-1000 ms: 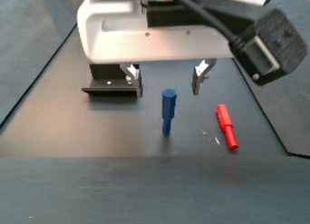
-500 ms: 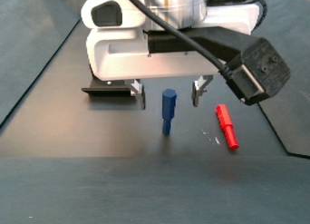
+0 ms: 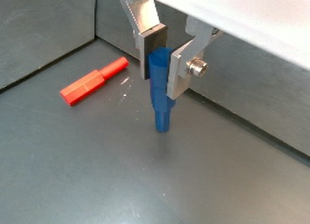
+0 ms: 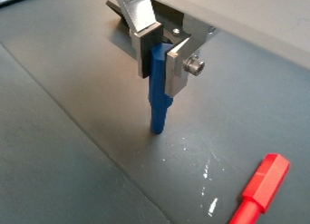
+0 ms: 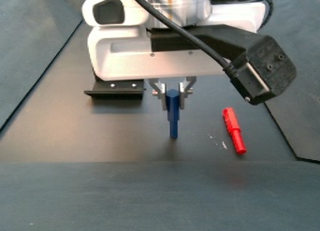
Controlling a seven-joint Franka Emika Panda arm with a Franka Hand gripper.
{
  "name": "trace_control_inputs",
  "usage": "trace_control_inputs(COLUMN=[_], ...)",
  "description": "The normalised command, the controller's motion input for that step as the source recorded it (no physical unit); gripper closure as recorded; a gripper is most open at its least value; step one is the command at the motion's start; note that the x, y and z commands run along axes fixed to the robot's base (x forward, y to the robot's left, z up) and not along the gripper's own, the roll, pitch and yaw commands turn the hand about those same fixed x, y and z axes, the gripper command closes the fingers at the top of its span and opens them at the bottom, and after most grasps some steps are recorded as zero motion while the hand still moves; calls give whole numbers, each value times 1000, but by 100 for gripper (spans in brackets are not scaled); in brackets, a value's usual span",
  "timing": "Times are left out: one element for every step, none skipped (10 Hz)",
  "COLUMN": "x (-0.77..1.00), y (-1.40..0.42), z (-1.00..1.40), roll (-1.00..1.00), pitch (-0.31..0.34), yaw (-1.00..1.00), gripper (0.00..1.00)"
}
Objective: Pick up the blue object. Move up. Move to above the board. Insert the blue object.
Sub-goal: Pick up the blue object, then move up.
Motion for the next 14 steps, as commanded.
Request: trace_control_inputs(x=[0, 0, 0, 0, 0, 0, 0, 0, 0, 0, 0, 0, 0, -66], y=[0, 0, 0, 0, 0, 0, 0, 0, 0, 0, 0, 0, 0, 11], z=[0, 0, 0, 0, 0, 0, 0, 0, 0, 0, 0, 0, 833, 760], roll=[0, 0, 0, 0, 0, 0, 0, 0, 0, 0, 0, 0, 0, -7], pitch=[0, 0, 0, 0, 0, 0, 0, 0, 0, 0, 0, 0, 0, 39], yaw=[0, 0, 0, 0, 0, 0, 0, 0, 0, 0, 0, 0, 0, 12], gripper=[100, 100, 100, 100, 100, 100, 100, 100, 100, 100, 100, 100, 100, 100])
